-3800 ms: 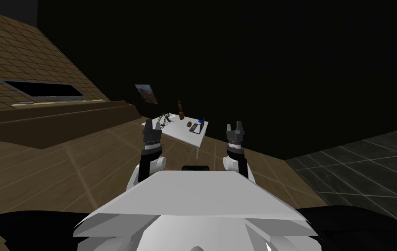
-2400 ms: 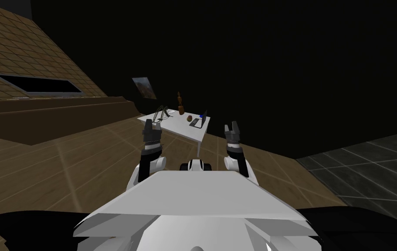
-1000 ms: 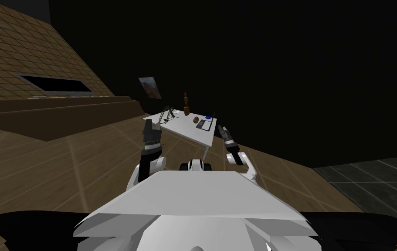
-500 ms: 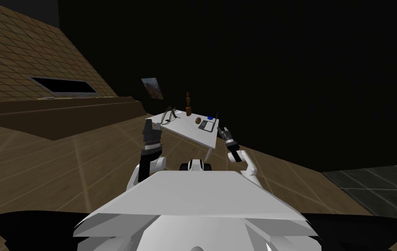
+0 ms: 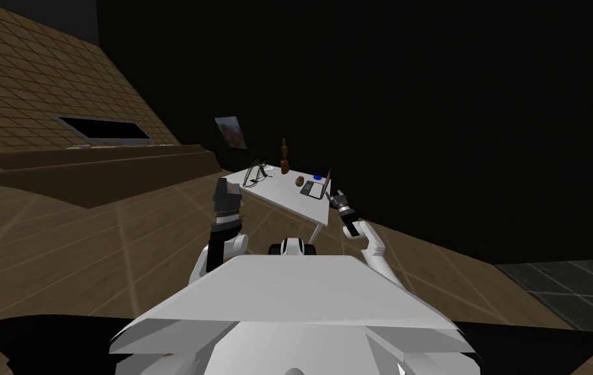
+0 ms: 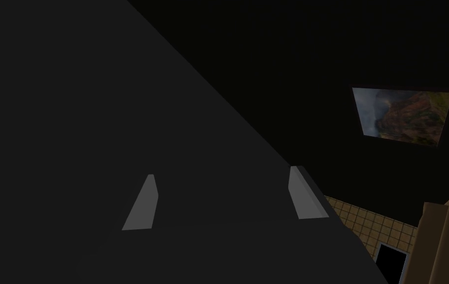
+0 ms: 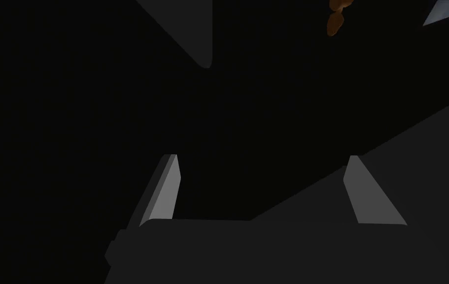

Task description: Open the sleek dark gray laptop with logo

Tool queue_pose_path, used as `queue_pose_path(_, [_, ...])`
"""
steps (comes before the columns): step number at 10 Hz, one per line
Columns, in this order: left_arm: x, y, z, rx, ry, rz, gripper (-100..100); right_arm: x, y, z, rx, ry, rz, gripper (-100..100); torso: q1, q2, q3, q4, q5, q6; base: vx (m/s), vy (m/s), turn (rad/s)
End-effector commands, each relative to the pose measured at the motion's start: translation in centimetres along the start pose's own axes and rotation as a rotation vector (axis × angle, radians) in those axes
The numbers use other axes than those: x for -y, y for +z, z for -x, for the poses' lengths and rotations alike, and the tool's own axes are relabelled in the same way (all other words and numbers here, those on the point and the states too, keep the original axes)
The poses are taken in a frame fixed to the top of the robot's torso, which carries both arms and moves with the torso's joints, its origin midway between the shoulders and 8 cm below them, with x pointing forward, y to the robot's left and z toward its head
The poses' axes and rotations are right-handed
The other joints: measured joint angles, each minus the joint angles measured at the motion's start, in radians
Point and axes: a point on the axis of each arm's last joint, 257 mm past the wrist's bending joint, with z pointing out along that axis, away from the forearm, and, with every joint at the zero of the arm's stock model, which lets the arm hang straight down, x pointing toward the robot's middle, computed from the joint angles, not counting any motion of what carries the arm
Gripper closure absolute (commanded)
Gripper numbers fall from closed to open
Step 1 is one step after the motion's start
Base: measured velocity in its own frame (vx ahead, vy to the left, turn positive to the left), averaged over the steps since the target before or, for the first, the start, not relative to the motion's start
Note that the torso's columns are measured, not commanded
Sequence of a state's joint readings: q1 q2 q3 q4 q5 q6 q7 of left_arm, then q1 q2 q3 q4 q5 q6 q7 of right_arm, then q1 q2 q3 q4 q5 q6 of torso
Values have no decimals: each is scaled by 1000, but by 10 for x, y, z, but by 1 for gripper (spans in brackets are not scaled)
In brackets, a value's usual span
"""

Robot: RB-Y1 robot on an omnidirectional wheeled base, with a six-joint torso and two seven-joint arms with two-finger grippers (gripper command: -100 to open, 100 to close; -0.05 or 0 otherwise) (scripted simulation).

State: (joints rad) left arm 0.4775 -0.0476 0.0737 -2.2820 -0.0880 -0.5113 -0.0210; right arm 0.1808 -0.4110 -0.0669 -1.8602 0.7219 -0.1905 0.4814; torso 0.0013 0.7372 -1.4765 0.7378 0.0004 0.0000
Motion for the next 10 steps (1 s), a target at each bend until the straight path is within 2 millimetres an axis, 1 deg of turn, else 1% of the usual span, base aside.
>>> queue_pose_path(1, [0,0,0,0,0,0,0,20,3,-12,-42,-140,-22,-100,0,0,0,0,0,0,49,66,12])
queue_pose_path(3, [0,0,0,0,0,0,0,44,7,-24,-90,-293,-49,-100,-3,2,1,1,-1,0,41,71,26])
queue_pose_path(5, [0,0,0,0,0,0,0,70,10,-33,-135,-438,-74,-100,0,1,0,0,0,0,61,96,39])
queue_pose_path(7, [0,0,0,0,0,0,0,95,12,-38,-176,-579,-96,-100,-1,-1,0,0,0,0,66,84,31])
queue_pose_path(10, [0,0,0,0,0,0,0,128,14,-40,-227,-762,-125,-100,-2,2,1,0,-1,0,48,74,27])
